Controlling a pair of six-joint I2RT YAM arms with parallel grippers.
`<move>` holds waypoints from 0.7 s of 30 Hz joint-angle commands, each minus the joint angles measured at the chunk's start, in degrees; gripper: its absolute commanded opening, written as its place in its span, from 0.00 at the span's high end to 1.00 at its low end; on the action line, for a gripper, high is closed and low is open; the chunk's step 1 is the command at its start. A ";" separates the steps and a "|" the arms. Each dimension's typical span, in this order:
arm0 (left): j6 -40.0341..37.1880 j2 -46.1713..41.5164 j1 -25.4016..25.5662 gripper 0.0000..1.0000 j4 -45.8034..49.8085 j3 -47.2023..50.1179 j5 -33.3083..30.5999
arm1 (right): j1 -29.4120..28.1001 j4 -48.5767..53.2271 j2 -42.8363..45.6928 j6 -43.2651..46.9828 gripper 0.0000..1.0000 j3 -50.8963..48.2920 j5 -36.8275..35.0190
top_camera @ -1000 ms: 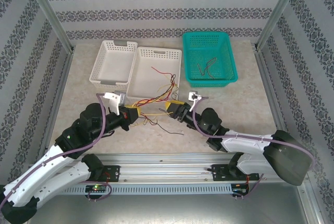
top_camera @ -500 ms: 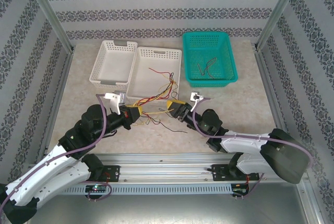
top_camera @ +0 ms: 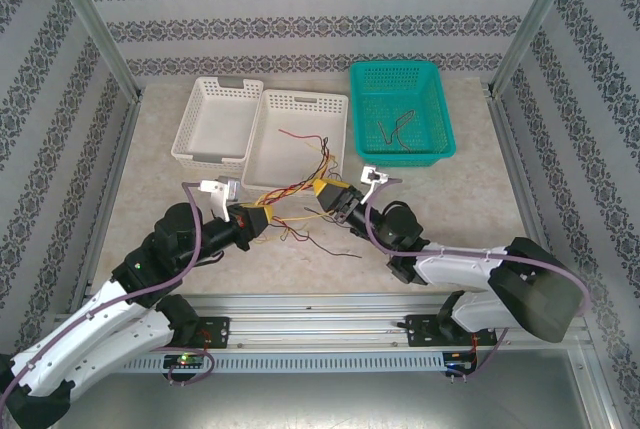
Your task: Untangle the cables
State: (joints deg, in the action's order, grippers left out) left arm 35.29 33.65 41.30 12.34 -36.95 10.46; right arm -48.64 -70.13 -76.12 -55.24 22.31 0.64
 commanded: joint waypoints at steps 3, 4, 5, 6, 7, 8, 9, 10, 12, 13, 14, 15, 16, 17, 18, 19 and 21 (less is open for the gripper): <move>1.27 -0.54 0.80 1.00 -5.18 0.65 1.38 | -0.18 -6.19 -3.64 -1.67 0.48 2.43 -0.23; 1.27 -0.51 0.80 1.00 -5.22 0.57 1.49 | -0.06 -6.29 -4.16 -2.14 0.49 2.81 -0.10; 1.27 -0.51 0.80 1.00 -5.13 0.54 1.58 | 0.14 -6.48 -4.83 -2.91 0.50 3.30 0.23; 1.15 -0.51 0.80 1.00 -5.09 0.53 1.63 | 0.21 -7.23 -5.42 -3.25 0.50 3.57 0.70; 1.15 -0.67 0.80 1.00 -4.98 0.52 1.54 | 0.21 -7.74 -5.96 -3.51 0.50 3.74 0.93; 1.07 -0.82 0.81 1.00 -4.80 0.51 1.50 | 0.30 -7.89 -6.42 -4.06 0.51 3.77 0.69; 1.08 -0.94 0.80 1.00 -4.72 0.56 1.54 | 0.37 -8.20 -6.86 -4.41 0.54 3.78 0.59; 1.10 -1.04 0.80 1.00 -4.70 0.68 1.52 | 0.46 -8.72 -7.27 -4.72 0.56 3.80 0.59; 1.18 -1.13 0.80 1.00 -5.02 0.90 1.75 | 0.89 -9.24 -7.99 -5.82 0.61 3.93 0.17; 1.27 -1.13 0.80 1.00 -5.21 1.11 1.84 | 1.05 -9.24 -8.24 -5.99 0.62 4.11 0.39; 1.27 -1.13 0.80 1.00 -5.38 1.17 1.85 | 1.18 -9.24 -8.41 -6.02 0.63 4.40 0.57; 1.27 -1.13 0.80 1.00 -5.46 1.26 1.93 | 1.26 -9.23 -8.43 -6.02 0.65 4.68 0.74; 1.27 -1.13 0.80 1.00 -5.47 1.27 1.93 | 1.35 -9.22 -8.48 -6.02 0.68 4.89 0.97; 1.19 -1.13 0.80 1.00 -5.48 1.39 1.93 | 1.44 -9.24 -8.49 -5.96 0.71 5.13 1.18; 1.14 -1.22 0.80 1.00 -5.40 1.43 2.02 | 1.57 -9.24 -8.37 -5.78 0.73 5.20 1.29; 1.03 -1.35 0.80 1.00 -5.32 1.51 1.94 | 1.66 -9.24 -8.12 -5.71 0.75 5.16 1.16; 1.05 -1.70 0.80 1.00 -5.14 1.77 1.85 | 2.14 -9.24 -7.42 -5.33 0.84 4.60 0.91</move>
State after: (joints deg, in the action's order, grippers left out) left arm 36.12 33.12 41.30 11.03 -35.94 11.44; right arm -47.33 -76.20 -84.18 -60.97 25.98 1.06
